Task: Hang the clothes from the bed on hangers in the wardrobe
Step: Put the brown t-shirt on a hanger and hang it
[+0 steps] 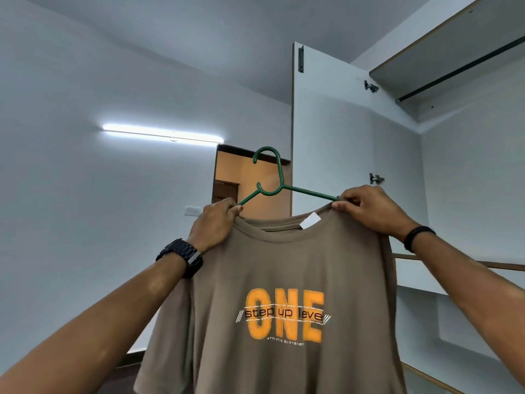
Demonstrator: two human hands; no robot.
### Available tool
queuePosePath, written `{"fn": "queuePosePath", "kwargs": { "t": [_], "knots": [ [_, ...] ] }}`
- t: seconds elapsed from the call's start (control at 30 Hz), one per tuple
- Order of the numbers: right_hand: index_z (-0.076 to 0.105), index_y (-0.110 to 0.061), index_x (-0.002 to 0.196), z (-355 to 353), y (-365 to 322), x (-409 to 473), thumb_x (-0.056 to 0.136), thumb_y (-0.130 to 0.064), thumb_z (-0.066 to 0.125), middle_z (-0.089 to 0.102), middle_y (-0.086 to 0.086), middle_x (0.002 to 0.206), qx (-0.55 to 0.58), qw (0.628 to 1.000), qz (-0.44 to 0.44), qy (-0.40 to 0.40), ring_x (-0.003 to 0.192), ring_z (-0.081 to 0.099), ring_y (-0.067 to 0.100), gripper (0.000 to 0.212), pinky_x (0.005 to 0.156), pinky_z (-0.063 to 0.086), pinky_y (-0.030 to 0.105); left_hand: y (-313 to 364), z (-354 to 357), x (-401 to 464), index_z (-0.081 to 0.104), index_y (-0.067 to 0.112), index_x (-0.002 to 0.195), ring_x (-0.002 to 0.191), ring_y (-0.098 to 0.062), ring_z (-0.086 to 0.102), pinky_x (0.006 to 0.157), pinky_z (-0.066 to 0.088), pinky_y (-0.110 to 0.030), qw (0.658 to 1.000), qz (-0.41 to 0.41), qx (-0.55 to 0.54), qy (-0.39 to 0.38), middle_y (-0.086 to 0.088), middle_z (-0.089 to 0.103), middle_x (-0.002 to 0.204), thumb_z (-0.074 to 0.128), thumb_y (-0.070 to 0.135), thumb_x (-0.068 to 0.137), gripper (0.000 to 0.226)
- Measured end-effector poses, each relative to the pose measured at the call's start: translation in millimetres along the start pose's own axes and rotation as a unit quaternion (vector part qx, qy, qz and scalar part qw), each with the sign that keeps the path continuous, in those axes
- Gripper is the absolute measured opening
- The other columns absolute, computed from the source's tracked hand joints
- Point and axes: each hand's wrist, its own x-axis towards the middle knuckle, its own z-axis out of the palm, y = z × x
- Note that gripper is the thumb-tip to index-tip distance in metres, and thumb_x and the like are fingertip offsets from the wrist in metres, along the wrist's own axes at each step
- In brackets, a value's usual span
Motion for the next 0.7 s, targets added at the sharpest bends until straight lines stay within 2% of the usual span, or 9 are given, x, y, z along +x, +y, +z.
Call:
{"fn": "queuePosePath", "kwargs": {
  "t": [0.03, 0.1, 0.17, 0.2, 0.27, 0.37, 0.53, 0.63, 0.7],
  "knots": [
    [0.070, -0.020, 0.078, -7.4, 6.4, -0.9, 0.089, -0.034, 0.065, 0.068, -0.001, 0.078, 0.004, 1.000, 0.014, -0.007, 0.078, 0.061, 0.014, 0.018, 0.071, 0.047, 0.029, 2.7, 11.5, 5.0, 0.058, 0.010, 0.089, 0.082, -0.029, 0.056, 0.069, 0.043, -0.040, 1.000, -0.005, -0.004, -0.005, -0.010, 0.062, 0.087, 0.041, 0.030, 0.102, 0.029],
    [0.073, -0.022, 0.079, -23.1, 16.0, -4.7, 0.085, -0.040, 0.068, 0.071, -0.004, 0.079, 0.047, 0.995, 0.055, -0.075, 0.079, 0.065, 0.009, 0.020, 0.069, 0.048, 0.021, 8.1, 30.7, 13.3, 0.054, 0.011, 0.089, 0.082, -0.032, 0.055, 0.069, 0.043, -0.040, 1.000, -0.009, 0.013, 0.001, -0.013, 0.063, 0.089, 0.040, 0.030, 0.102, 0.027],
    [0.075, -0.017, 0.088, -38.5, 33.6, -14.5, 0.081, -0.043, 0.069, 0.074, -0.003, 0.087, 0.151, 0.969, 0.103, -0.166, 0.080, 0.068, 0.009, 0.028, 0.069, 0.050, 0.018, 17.2, 60.6, 22.6, 0.049, 0.015, 0.088, 0.079, -0.032, 0.053, 0.067, 0.041, -0.040, 0.999, -0.005, 0.037, 0.006, -0.015, 0.063, 0.094, 0.037, 0.031, 0.103, 0.024],
    [0.074, -0.013, 0.093, -45.8, 48.9, -21.9, 0.080, -0.040, 0.069, 0.074, 0.001, 0.092, 0.204, 0.954, 0.124, -0.182, 0.081, 0.069, 0.011, 0.031, 0.069, 0.053, 0.020, 24.1, 82.5, 27.4, 0.047, 0.015, 0.089, 0.078, -0.031, 0.052, 0.067, 0.040, -0.039, 0.999, 0.002, 0.039, 0.006, -0.016, 0.062, 0.095, 0.035, 0.031, 0.103, 0.024],
    [0.071, -0.004, 0.100, -53.2, 83.7, -36.2, 0.081, -0.031, 0.068, 0.073, 0.011, 0.098, 0.274, 0.934, 0.164, -0.159, 0.082, 0.068, 0.018, 0.033, 0.071, 0.057, 0.025, 37.3, 122.4, 33.9, 0.047, 0.012, 0.092, 0.079, -0.034, 0.052, 0.066, 0.039, -0.039, 0.999, 0.006, 0.031, 0.008, -0.018, 0.062, 0.096, 0.033, 0.031, 0.103, 0.025],
    [0.070, -0.001, 0.100, -61.3, 153.0, -60.5, 0.089, -0.023, 0.065, 0.072, 0.016, 0.097, 0.266, 0.933, 0.230, -0.074, 0.082, 0.066, 0.022, 0.025, 0.079, 0.054, 0.033, 72.8, 206.6, 43.6, 0.048, 0.009, 0.098, 0.084, -0.037, 0.054, 0.066, 0.036, -0.039, 1.000, 0.007, 0.001, -0.001, -0.017, 0.062, 0.099, 0.032, 0.032, 0.104, 0.028],
    [0.074, -0.012, 0.084, -76.2, 272.6, -97.0, 0.088, -0.024, 0.067, 0.074, 0.003, 0.083, 0.191, 0.945, 0.264, 0.009, 0.072, 0.068, 0.011, 0.014, 0.060, 0.052, 0.018, 134.9, 351.6, 57.3, 0.043, 0.009, 0.095, 0.082, -0.034, 0.050, 0.073, 0.036, -0.041, 0.998, 0.028, -0.052, -0.025, -0.012, 0.057, 0.094, 0.028, 0.032, 0.104, 0.029],
    [0.074, -0.014, 0.078, -88.3, 333.9, -105.0, 0.084, -0.028, 0.071, 0.074, 0.002, 0.079, 0.157, 0.947, 0.275, 0.057, 0.069, 0.068, 0.009, 0.016, 0.059, 0.050, 0.016, 168.0, 426.6, 68.1, 0.044, 0.009, 0.092, 0.081, -0.031, 0.050, 0.080, 0.039, -0.045, 0.995, 0.019, -0.098, -0.014, -0.010, 0.058, 0.090, 0.026, 0.030, 0.104, 0.030],
    [0.072, -0.009, 0.078, -102.8, 373.1, -102.1, 0.082, -0.031, 0.073, 0.072, 0.005, 0.079, 0.141, 0.944, 0.290, 0.073, 0.068, 0.065, 0.011, 0.022, 0.061, 0.050, 0.019, 193.0, 474.8, 85.9, 0.046, 0.009, 0.093, 0.084, -0.031, 0.051, 0.084, 0.038, -0.046, 0.992, 0.006, -0.130, -0.002, -0.009, 0.058, 0.090, 0.027, 0.029, 0.104, 0.031]
  ]
}}
